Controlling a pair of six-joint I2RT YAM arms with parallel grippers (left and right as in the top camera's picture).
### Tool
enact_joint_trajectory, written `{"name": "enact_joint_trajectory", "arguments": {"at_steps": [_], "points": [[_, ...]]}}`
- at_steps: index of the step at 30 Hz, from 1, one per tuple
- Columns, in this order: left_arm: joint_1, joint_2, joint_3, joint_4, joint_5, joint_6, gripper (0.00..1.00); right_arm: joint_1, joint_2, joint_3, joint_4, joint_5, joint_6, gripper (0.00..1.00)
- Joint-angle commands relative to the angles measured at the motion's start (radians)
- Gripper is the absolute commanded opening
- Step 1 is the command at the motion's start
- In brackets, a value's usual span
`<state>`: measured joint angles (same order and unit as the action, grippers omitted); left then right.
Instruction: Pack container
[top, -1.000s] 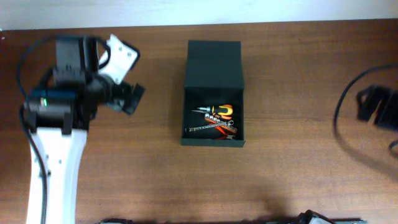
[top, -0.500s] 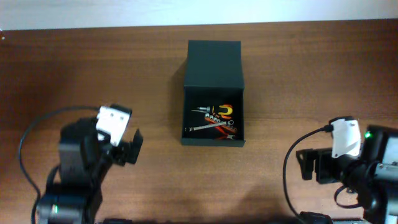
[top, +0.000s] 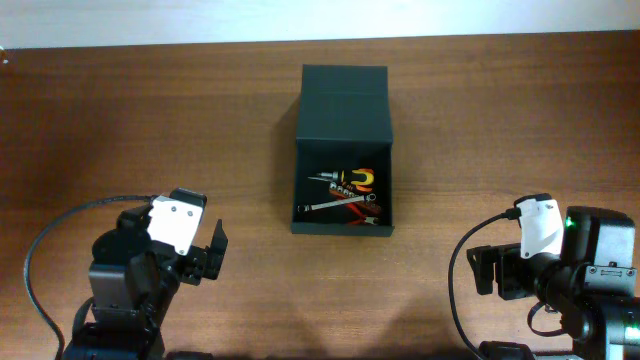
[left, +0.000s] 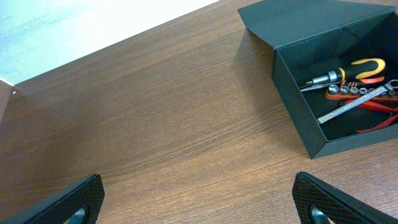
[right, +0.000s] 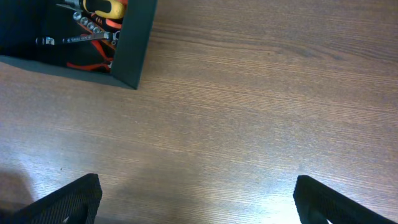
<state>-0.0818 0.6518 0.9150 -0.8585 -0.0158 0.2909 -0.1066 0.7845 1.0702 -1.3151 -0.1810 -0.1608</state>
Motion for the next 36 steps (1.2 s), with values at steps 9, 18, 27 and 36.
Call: {"name": "enact_joint_trajectory", "arguments": {"at_steps": [9,18,27,36], "points": [[0.002,-0.003,-0.008,0.006,-0.010,-0.014,0.99,0.011,0.010,-0.005,0.003,0.013,0.005,0.99],[0.002,-0.003,-0.008,0.006,-0.010,-0.014,0.99,0.012,0.014,-0.005,0.005,0.145,-0.018,0.96],[0.002,-0.003,-0.008,0.006,-0.010,-0.014,0.99,0.023,-0.180,-0.097,0.201,0.113,-0.018,0.99],[0.002,-0.003,-0.008,0.006,-0.010,-0.014,0.99,0.042,-0.568,-0.499,0.668,0.088,-0.015,0.99]]}}
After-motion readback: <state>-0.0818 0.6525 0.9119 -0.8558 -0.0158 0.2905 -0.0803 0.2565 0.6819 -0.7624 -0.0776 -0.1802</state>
